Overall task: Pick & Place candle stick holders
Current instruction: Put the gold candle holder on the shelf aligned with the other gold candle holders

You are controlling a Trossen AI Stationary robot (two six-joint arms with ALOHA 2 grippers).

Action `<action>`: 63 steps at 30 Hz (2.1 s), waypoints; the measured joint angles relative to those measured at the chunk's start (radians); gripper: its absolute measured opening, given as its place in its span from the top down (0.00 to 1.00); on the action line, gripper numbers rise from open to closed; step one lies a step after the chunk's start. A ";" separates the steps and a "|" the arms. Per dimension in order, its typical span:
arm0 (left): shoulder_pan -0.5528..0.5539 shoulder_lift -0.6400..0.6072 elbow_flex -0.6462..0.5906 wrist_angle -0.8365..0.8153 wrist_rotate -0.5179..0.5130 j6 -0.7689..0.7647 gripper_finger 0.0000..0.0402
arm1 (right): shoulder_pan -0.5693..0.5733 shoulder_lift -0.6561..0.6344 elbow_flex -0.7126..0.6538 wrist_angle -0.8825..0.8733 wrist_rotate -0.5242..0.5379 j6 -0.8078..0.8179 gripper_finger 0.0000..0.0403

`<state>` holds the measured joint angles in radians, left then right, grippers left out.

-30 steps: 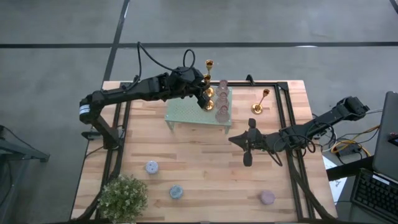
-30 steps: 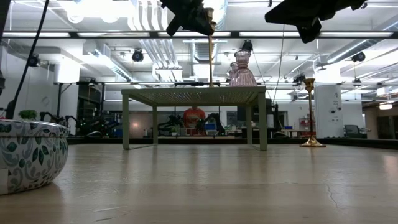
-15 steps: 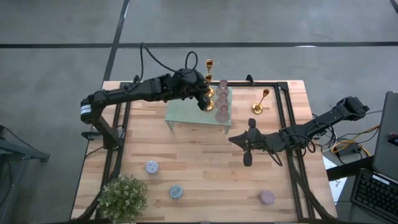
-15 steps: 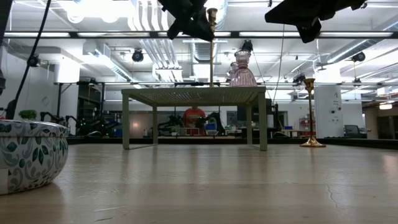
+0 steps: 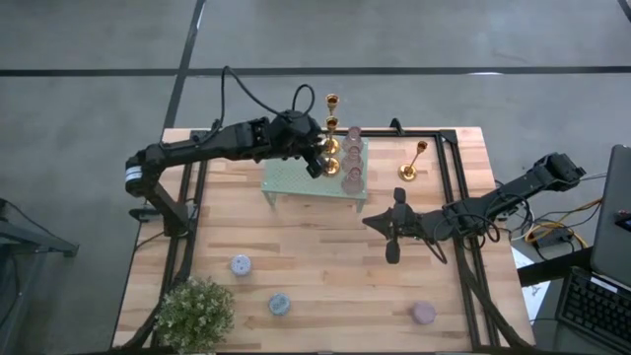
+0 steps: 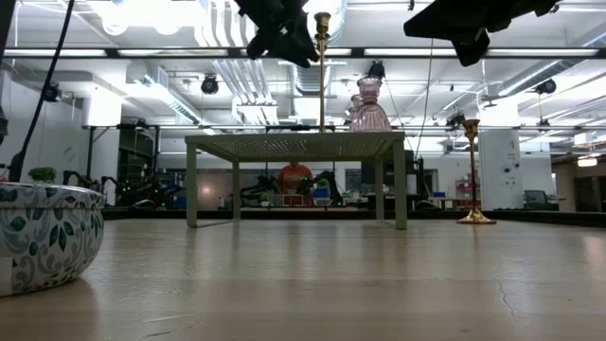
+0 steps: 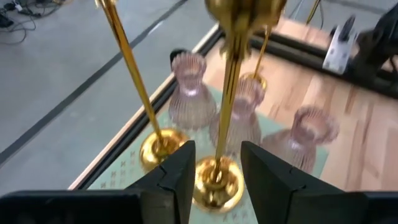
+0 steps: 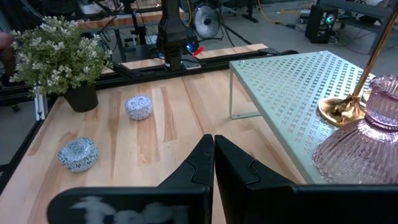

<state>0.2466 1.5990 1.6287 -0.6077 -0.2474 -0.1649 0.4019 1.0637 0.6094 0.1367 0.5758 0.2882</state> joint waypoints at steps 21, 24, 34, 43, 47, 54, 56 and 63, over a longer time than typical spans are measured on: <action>-0.197 -0.321 -0.455 0.268 -0.069 0.008 0.67 | 0.007 -0.024 0.008 -0.132 0.173 0.234 0.98; -0.239 -0.405 -0.583 0.421 -0.069 -0.004 0.67 | 0.008 -0.042 0.008 -0.144 0.184 0.250 0.98; -0.398 -0.560 -0.894 0.794 -0.066 0.019 0.67 | 0.074 -0.135 0.008 -0.241 0.386 0.318 0.98; -0.498 -0.640 -1.030 0.859 -0.072 0.010 0.67 | 0.105 -0.175 0.008 -0.599 0.610 0.661 0.98; -0.529 -0.647 -1.092 1.000 -0.064 0.019 0.67 | 0.072 -0.174 0.008 -0.884 0.604 0.960 0.98; -0.533 -0.626 -1.186 1.256 -0.064 0.034 0.67 | -0.002 -0.148 -0.012 -1.091 0.596 1.198 0.98; -0.533 -0.619 -1.200 1.292 -0.063 0.034 0.67 | -0.023 -0.132 -0.016 -1.084 0.595 1.190 0.98; -0.533 -0.616 -1.207 1.315 -0.060 0.039 0.67 | -0.102 -0.067 -0.032 -1.082 0.593 1.145 0.91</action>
<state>-0.2863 0.9829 0.4217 0.7077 -0.3077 -0.1263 0.2997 0.9963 0.5772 -0.9455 1.1692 1.4335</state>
